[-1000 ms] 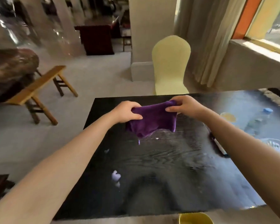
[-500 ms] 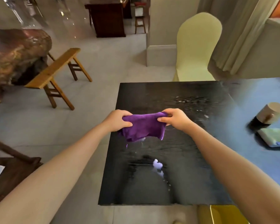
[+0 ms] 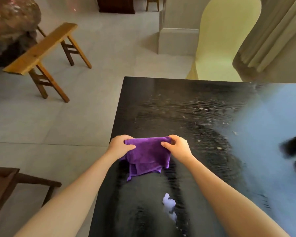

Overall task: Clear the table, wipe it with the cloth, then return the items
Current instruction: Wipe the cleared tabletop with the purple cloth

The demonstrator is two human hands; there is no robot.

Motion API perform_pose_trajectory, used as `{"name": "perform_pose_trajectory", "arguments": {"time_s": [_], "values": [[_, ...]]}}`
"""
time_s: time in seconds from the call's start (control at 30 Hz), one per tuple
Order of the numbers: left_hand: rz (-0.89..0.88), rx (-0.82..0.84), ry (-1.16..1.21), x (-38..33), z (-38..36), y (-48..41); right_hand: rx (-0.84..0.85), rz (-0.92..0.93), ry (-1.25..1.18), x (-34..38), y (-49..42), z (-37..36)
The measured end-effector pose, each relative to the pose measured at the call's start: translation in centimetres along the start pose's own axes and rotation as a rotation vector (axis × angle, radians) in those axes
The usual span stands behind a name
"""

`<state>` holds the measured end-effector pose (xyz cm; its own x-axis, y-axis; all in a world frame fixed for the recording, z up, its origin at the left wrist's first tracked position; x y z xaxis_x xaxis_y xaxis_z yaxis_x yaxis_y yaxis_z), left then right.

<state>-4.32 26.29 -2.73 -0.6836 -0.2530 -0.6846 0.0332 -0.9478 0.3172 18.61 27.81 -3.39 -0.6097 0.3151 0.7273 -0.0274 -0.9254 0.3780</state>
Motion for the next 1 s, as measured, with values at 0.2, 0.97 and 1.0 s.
{"name": "perform_pose_trajectory", "arguments": {"time_s": [0.2,0.97,1.0], "values": [[0.038,-0.154,0.113,0.8,0.0,-6.2,-0.138,-0.019,0.060,1.3,-6.8,-0.7],[0.023,-0.155,-0.752,7.6,-7.9,3.3,-0.337,0.546,0.747,-0.5,-6.0,-7.8],[0.026,-0.161,-0.752,7.6,-7.9,3.2,-0.374,0.504,0.767,-1.0,-6.2,-6.9]]}}
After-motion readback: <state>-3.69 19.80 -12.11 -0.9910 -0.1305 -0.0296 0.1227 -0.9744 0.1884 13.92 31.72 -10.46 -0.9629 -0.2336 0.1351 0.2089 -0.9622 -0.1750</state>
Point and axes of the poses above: each hand's wrist, its own y-axis away from the middle knuckle, its own z-axis out of the back of the hand, x = y × z, the point moved 6 cm from there along -y, towards the middle knuckle, and after that the axes turned 4 degrees about -z, right-handed, at the moved point
